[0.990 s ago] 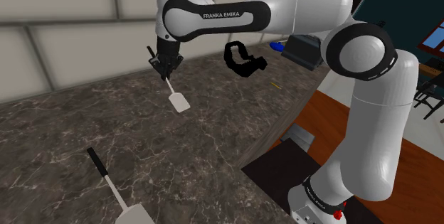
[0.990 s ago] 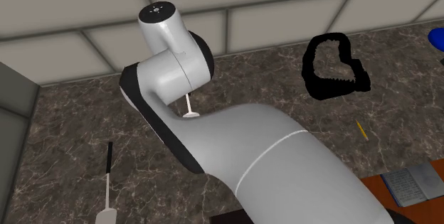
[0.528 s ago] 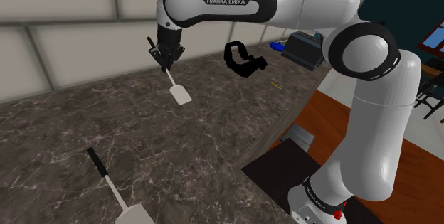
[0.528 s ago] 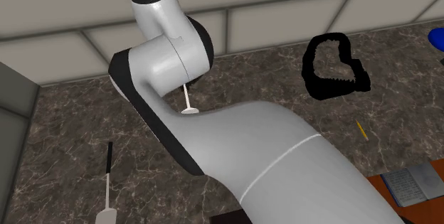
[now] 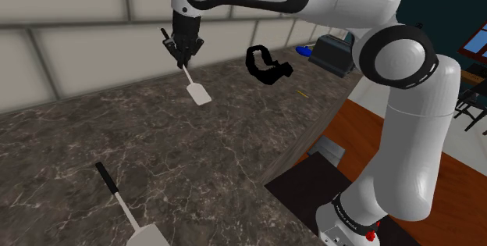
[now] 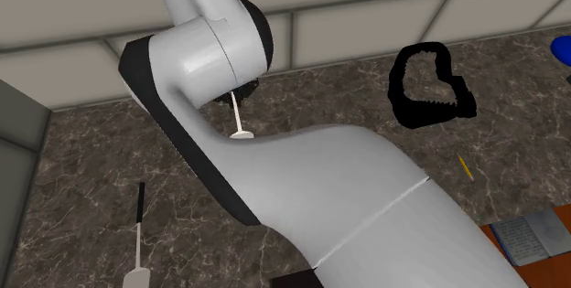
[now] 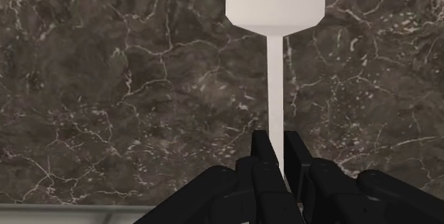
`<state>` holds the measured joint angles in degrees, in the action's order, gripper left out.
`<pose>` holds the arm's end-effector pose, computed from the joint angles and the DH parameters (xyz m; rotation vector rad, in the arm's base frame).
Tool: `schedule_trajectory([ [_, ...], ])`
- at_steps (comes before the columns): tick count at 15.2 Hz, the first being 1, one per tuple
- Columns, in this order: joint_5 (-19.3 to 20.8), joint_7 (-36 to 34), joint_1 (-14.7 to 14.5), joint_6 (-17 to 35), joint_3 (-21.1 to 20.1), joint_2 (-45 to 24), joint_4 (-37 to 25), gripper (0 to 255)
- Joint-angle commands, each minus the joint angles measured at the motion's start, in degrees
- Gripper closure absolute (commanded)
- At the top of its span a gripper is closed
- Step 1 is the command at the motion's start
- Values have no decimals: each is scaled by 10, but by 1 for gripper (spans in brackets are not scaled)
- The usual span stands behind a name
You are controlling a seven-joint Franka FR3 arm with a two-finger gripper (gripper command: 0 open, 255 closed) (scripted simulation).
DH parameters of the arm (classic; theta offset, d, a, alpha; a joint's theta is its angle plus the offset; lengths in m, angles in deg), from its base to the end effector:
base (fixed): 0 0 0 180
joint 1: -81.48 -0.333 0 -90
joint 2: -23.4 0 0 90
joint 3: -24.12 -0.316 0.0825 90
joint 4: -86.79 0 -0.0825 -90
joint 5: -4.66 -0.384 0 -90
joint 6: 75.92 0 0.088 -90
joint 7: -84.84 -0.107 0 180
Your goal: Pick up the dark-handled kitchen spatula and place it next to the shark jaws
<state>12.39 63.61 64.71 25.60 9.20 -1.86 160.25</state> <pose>0.6137 0.3223 0.5118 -3.1207 -0.2785 -0.1045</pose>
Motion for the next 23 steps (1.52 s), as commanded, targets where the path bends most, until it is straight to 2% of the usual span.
schedule_trajectory([
  [1, 0, 1, -2, -18, 0, -1, -19, 255],
  [2, 0, 1, -2, -20, 0, -1, -21, 255],
  [6, -24, 40, 42, 23, 5, 85, 104, 255],
  [12, -57, 112, 93, 62, 26, 189, 242, 255],
  [23, -88, 257, 161, 90, 94, 327, 406, 255],
])
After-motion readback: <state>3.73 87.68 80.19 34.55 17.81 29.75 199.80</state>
